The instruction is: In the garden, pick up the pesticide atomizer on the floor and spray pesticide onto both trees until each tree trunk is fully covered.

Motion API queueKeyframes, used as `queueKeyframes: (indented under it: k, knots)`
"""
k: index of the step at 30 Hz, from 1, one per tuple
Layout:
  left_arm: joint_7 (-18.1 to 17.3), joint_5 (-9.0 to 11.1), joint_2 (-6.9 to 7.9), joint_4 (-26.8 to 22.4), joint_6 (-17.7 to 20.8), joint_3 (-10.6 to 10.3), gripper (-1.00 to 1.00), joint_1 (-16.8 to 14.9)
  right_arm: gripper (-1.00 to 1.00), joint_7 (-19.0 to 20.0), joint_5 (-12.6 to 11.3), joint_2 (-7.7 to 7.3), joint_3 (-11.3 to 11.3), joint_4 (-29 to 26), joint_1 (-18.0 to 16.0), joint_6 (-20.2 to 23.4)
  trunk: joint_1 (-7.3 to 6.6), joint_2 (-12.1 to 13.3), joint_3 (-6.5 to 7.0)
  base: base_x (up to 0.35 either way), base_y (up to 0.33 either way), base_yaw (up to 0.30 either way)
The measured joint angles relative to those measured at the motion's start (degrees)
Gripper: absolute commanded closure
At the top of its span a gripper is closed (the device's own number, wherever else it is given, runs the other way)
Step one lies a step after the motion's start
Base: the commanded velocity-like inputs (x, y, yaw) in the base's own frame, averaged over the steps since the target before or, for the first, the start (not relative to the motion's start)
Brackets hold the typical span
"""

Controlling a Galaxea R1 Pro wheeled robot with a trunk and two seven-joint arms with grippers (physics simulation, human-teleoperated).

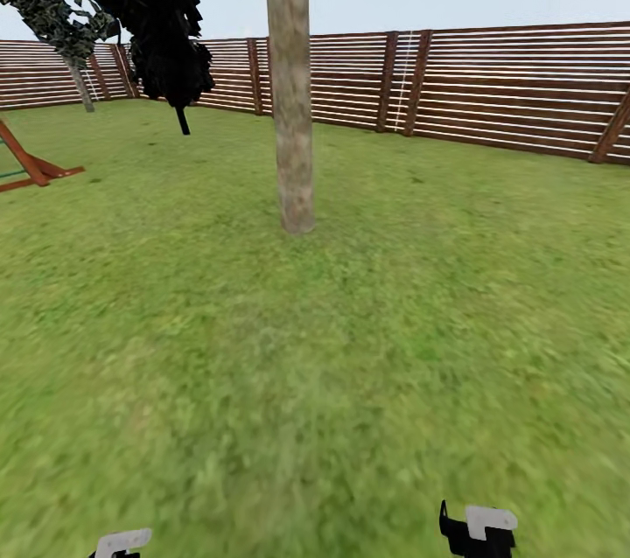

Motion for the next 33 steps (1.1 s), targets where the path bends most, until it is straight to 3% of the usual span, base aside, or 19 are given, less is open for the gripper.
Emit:
queueKeyframes:
  k: [29,33]
  knots:
    - [0.0,0.0,0.0,0.0,0.0,0.0,1.0,0.0,-1.0,0.0,0.0,0.0,0.0,0.0,0.0,0.0,0.0,0.0,0.0,0.338,0.0,0.001]
    - [0.0,0.0,0.0,0.0,0.0,0.0,1.0,0.0,-1.0,0.0,0.0,0.01,0.0,0.0,0.0,0.0,0.0,0.0,0.0,0.338,0.0,0.208]
